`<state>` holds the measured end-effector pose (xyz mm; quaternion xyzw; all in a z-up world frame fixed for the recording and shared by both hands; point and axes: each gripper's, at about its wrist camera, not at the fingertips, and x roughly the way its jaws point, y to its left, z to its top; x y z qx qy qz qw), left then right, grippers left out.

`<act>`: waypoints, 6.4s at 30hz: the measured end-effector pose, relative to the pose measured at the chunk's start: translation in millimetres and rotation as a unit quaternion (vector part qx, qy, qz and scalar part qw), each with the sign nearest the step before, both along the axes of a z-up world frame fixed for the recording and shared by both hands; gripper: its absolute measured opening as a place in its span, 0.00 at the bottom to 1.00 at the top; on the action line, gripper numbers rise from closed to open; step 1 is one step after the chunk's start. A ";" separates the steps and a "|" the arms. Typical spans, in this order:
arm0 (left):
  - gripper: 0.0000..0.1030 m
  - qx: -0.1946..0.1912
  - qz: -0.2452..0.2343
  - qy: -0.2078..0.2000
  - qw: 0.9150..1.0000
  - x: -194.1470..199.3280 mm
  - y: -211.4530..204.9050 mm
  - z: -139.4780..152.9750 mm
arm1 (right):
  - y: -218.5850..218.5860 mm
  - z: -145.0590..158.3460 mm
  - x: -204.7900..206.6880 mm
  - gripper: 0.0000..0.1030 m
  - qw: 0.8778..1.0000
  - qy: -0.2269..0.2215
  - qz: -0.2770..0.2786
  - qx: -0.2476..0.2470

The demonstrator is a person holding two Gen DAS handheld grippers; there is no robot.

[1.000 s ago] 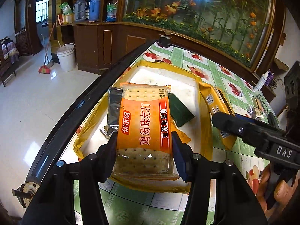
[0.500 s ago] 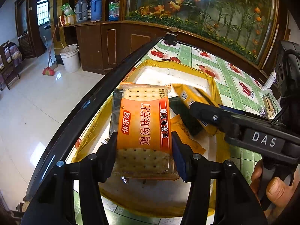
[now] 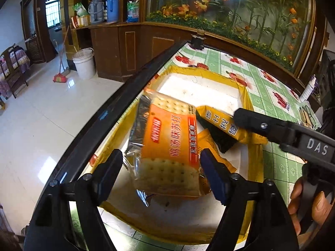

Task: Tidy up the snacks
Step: 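Carry both packs over the yellow tray and open both grippers to release, then move both tools back toward the remaining snacks on the table, then grasp the orange Xudong pack with the left gripper while the right grasps the Weidan cracker pack, then carry both packs into the yellow tray and open both grippers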

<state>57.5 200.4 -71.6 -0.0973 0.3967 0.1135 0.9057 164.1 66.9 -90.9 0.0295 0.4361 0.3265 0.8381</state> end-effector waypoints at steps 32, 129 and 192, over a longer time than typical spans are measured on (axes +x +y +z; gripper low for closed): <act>0.79 0.045 -0.104 -0.024 0.993 -20.0 -119.5 31.8 | -193.0 29.6 -82.6 0.86 0.990 -0.026 -0.133 0.031; 0.37 0.127 -0.546 0.143 0.816 114.9 -344.3 -31.3 | -327.1 -31.3 -29.3 0.51 0.976 -0.010 -0.123 -0.177; 0.32 -0.042 -0.110 -0.017 0.993 -18.3 -23.4 21.3 | -40.5 24.2 -52.7 0.46 0.998 -0.055 0.013 -0.025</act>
